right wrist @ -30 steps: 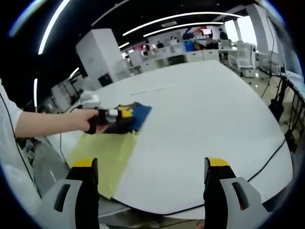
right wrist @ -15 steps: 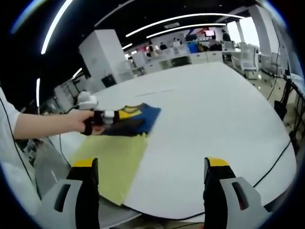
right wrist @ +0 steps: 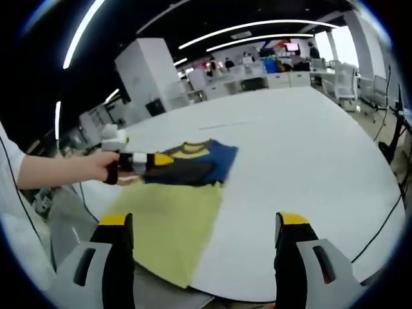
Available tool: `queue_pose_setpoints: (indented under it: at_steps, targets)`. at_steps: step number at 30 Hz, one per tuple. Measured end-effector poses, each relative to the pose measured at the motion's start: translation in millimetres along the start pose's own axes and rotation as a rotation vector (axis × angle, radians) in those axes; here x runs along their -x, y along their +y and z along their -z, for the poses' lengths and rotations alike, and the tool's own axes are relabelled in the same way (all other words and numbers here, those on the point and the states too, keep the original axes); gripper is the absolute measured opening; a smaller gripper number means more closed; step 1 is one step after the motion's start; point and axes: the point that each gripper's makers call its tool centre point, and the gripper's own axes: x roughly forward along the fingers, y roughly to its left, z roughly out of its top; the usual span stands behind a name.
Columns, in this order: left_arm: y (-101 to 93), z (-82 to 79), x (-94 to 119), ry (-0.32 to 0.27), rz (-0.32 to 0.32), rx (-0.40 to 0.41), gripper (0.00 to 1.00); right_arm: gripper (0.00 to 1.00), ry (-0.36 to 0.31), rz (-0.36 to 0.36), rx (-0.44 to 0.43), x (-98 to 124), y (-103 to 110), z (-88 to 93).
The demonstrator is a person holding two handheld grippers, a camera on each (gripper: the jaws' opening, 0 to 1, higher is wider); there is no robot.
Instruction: Fold the garment on the visible template until the final outline fits inside the template.
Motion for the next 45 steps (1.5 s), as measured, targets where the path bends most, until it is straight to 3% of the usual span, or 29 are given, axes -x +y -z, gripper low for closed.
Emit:
queue_pose_setpoints:
  at_steps: [14,21,28,34,45]
  targets:
    - [49.0,-4.5,54,-0.028,-0.048,-0.007,0.65,0.9,0.005,-0.019,0.01,-16,18,-5.3]
    - [58.4,0.0,73,-0.011,-0.041,-0.067,0.76,0.9,0.012,-0.031,0.02,-21,26,-5.7]
    - [70.2,6.7,97,0.005,-0.037,-0.112,0.8,0.89,0.026,-0.04,0.029,-24,32,-4.2]
    - [89.8,13.0,123,0.011,-0.061,-0.12,0.84,0.89,0.032,-0.043,0.04,-24,33,-7.0]
    - [101.4,15.5,169,-0.02,-0.066,-0.109,0.95,0.89,0.034,-0.059,0.053,-32,42,-10.7]
